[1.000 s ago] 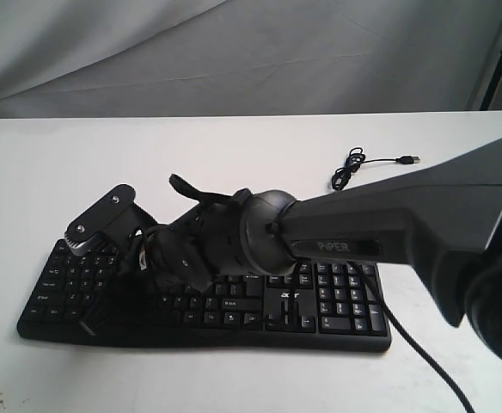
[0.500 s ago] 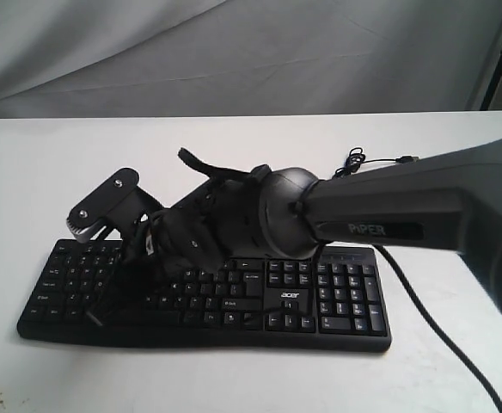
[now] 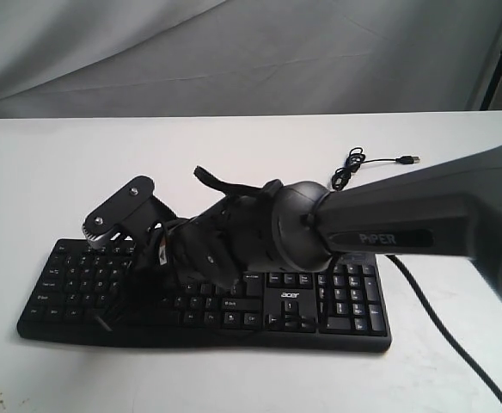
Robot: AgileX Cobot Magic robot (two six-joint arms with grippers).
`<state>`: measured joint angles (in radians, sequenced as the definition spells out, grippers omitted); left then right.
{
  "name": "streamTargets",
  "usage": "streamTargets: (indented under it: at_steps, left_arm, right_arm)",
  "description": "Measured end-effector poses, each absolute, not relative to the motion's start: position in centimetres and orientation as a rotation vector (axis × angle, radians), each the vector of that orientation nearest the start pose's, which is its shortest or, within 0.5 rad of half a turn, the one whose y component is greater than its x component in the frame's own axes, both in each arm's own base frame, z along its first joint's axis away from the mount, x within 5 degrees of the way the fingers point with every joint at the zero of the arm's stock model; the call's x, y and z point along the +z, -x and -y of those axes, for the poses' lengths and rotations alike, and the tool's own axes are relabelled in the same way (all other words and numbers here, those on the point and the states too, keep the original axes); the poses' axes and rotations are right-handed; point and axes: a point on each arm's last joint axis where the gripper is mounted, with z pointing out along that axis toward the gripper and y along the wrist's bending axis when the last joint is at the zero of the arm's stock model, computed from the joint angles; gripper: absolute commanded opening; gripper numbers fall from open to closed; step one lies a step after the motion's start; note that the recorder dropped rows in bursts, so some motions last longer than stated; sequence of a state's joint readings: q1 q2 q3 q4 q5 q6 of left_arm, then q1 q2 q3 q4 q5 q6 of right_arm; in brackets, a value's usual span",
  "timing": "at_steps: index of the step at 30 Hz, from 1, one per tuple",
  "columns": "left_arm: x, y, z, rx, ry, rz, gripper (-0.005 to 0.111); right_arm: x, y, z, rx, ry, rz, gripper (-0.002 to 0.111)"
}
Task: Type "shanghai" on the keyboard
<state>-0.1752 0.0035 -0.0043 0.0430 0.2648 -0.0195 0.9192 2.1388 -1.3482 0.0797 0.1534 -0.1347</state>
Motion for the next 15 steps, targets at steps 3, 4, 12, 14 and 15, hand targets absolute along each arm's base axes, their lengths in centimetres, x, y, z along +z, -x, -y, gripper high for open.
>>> streamTargets:
  at_steps: [3, 4, 12, 14, 15]
  left_arm:
    - [19.05, -5.45, 0.86, -0.102, -0.164, -1.741, 0.000]
    - [19.05, -5.45, 0.86, -0.102, -0.164, -1.741, 0.000]
    - [19.05, -5.45, 0.86, -0.102, -0.164, -1.741, 0.000]
    - [19.05, -5.45, 0.86, -0.102, -0.164, -1.741, 0.000]
    - [19.05, -5.45, 0.86, -0.102, -0.164, -1.741, 0.000]
  right_arm:
    - [12.21, -27.16, -35.79, 0.396, 1.163, -2.186, 0.000]
    - [12.09, -27.16, -35.78, 0.395, 1.164, -2.188, 0.000]
    - [12.05, -27.16, -35.79, 0.397, 1.160, -2.191, 0.000]
    - [11.99, -27.17, -35.80, 0.397, 1.160, -2.191, 0.000]
    - [11.74, -27.18, -35.81, 0.396, 1.161, -2.194, 0.000]
